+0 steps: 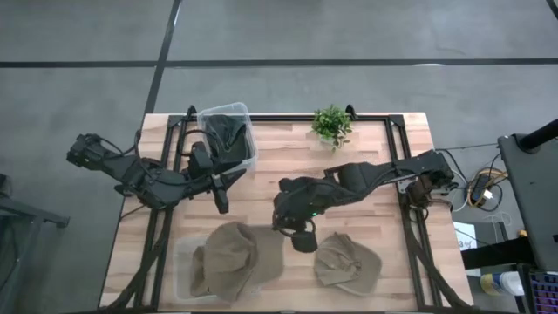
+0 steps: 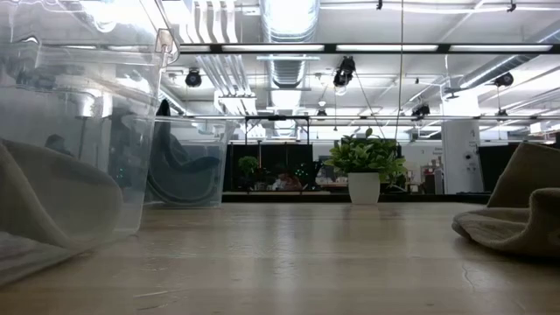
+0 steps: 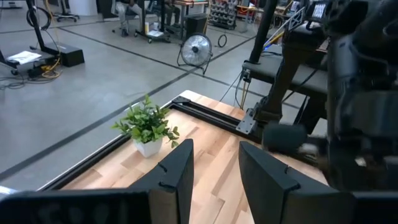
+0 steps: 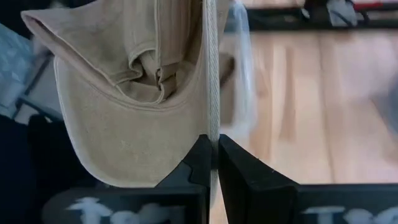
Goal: Pick & Place hat
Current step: Put the brown cap into the bottom transparent bin
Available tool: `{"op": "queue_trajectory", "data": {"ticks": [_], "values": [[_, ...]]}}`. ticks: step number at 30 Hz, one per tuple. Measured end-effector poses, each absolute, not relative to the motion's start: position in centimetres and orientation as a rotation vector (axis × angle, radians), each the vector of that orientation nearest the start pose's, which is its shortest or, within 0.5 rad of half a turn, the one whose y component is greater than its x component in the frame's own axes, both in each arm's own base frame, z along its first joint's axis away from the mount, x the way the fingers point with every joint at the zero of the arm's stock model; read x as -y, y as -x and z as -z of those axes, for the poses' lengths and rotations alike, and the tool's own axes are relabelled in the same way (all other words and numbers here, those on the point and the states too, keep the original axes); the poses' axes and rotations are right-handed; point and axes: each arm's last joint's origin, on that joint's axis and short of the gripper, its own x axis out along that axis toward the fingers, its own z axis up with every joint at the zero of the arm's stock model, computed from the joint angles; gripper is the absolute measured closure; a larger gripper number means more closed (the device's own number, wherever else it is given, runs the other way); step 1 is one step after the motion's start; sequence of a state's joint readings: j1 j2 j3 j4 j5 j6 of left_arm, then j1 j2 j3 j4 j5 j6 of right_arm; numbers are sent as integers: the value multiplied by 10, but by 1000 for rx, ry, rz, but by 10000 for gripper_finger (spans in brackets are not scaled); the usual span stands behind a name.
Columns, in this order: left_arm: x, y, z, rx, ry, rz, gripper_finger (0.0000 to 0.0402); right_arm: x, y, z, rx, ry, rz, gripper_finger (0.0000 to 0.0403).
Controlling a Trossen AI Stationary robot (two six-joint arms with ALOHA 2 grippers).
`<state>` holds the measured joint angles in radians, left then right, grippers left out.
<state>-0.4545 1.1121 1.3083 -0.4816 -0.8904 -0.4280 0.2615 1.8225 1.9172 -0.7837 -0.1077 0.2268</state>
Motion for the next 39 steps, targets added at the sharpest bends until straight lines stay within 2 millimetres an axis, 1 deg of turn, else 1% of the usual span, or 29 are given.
{"op": "queue_trajectory", "data": {"ticks": [10,15,20,24,28,35,39], "values": [[74,-202,-423,-129,237,-471,282,-110,-408,-354,-482,-152,-318,392],[74,-202,-423,-130,237,-470,282,-111,-414,-339,-382,-153,-327,391],[74,-202,-422,-131,236,-471,282,-106,-416,-322,-404,-172,-305,390],[74,-202,-422,-135,233,-472,282,-103,-423,-308,-436,-185,-285,390],[74,-202,-421,-137,231,-472,282,-105,-429,-297,-451,-191,-282,390],[74,-202,-421,-139,232,-472,282,-105,-432,-295,-448,-199,-280,390],[74,-202,-421,-142,227,-472,282,-106,-436,-286,-464,-199,-281,390]]}}
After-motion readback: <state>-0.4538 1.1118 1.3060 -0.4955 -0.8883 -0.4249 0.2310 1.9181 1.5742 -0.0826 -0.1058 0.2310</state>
